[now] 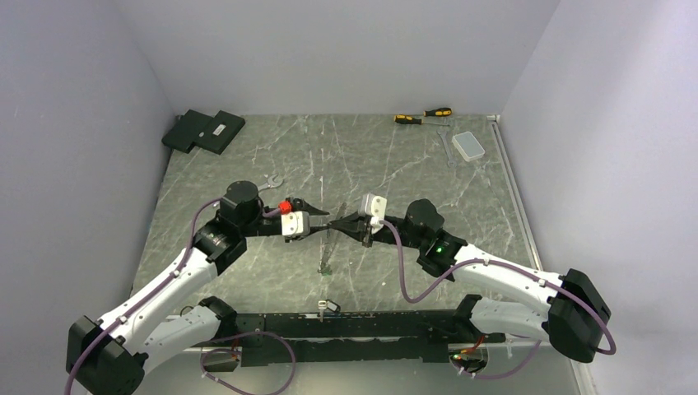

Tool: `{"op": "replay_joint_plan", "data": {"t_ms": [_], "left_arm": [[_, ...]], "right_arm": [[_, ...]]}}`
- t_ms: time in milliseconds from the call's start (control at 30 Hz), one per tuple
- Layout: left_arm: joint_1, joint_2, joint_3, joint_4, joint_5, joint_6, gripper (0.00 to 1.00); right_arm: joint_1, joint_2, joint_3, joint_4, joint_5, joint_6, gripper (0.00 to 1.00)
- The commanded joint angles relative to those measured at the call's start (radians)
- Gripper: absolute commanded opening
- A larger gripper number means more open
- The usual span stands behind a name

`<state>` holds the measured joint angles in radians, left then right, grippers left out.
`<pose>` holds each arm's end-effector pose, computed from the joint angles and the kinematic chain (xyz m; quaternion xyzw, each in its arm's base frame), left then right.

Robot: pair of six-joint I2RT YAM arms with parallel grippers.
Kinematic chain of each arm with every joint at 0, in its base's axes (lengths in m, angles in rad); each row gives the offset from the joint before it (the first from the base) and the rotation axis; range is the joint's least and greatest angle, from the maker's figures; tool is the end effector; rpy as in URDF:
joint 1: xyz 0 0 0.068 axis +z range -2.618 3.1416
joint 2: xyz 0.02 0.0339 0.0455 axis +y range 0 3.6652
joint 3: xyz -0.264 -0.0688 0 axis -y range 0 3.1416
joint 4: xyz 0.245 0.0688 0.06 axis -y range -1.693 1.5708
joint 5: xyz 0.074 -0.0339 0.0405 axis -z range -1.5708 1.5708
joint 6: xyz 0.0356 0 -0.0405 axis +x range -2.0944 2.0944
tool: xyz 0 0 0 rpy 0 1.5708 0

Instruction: Put the keys on the keyring

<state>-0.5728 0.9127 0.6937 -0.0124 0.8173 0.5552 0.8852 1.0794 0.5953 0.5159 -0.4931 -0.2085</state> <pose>0.1594 -0.1337 0.3051 0.5931 0.4762 -0.3165 0.5669 0.1424 0.2007 0.2887 -0.5006 0.4852 0.3914 0.6007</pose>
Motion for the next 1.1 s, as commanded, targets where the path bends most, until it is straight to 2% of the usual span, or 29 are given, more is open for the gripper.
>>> {"op": "replay_joint_plan", "data": {"t_ms": [0, 233, 467, 567, 667, 1067], "left_arm": [[0.007, -0.026, 0.001, 0.072, 0.069, -0.013, 0.41], [0.007, -0.02, 0.006, 0.064, 0.084, -0.011, 0.41], [0.007, -0.012, 0.003, 0.078, 0.116, -0.016, 0.24], [0.007, -0.018, -0.002, 0.081, 0.118, -0.007, 0.15], [0.007, -0.024, 0.0, 0.071, 0.131, 0.008, 0.0], [0.007, -0.024, 0.025, 0.015, 0.124, 0.017, 0.0]], "right_arm": [[0.003, -0.016, 0.023, 0.05, -0.039, 0.003, 0.0], [0.003, -0.018, 0.03, 0.056, -0.042, 0.003, 0.0], [0.004, -0.009, 0.028, 0.088, -0.067, 0.01, 0.0], [0.003, -0.004, 0.023, 0.104, -0.082, 0.014, 0.0], [0.003, 0.0, 0.032, 0.087, -0.1, 0.014, 0.0], [0.003, 0.012, 0.04, 0.076, -0.119, 0.022, 0.0]]}}
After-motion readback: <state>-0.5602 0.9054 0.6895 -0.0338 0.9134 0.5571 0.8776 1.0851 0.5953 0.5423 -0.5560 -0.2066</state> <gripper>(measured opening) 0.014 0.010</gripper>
